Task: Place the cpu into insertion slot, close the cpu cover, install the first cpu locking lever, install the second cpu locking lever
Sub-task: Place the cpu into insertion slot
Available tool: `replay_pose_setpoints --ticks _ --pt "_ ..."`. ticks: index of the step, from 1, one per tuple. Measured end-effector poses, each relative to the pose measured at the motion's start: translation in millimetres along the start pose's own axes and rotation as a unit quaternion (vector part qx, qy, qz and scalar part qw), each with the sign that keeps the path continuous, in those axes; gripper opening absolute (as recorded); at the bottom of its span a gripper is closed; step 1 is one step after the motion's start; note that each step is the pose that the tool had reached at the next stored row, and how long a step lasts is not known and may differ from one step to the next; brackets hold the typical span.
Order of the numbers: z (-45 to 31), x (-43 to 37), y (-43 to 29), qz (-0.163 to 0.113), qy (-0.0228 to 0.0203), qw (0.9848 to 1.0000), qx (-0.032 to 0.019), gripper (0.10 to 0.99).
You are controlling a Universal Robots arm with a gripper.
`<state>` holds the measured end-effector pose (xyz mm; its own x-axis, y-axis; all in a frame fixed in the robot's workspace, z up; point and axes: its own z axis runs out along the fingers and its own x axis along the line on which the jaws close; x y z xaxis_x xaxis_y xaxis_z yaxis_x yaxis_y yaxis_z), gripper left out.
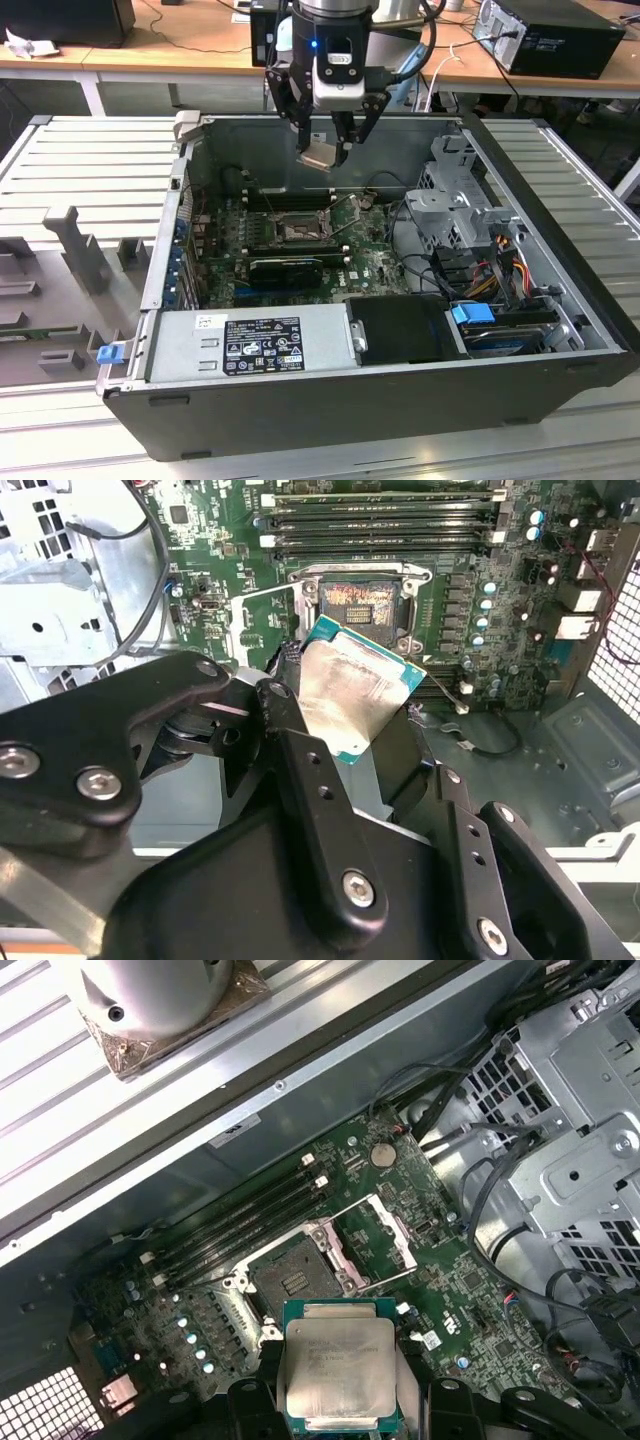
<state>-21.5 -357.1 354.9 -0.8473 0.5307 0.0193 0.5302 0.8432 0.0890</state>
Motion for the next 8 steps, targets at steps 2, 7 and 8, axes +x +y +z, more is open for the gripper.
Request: replay_pose_setpoints --ticks 2,7,8 --pt "0.2 0.0 0.0 0.002 -0.0002 1.0000 -0.0001 0.529" --pt "0.8 0.0 -0.1 0.012 -0.0011 0.9999 -0.0003 0.529" --pt "0.8 0.0 -0.1 0.013 -0.0012 0.9999 -0.0004 0.529"
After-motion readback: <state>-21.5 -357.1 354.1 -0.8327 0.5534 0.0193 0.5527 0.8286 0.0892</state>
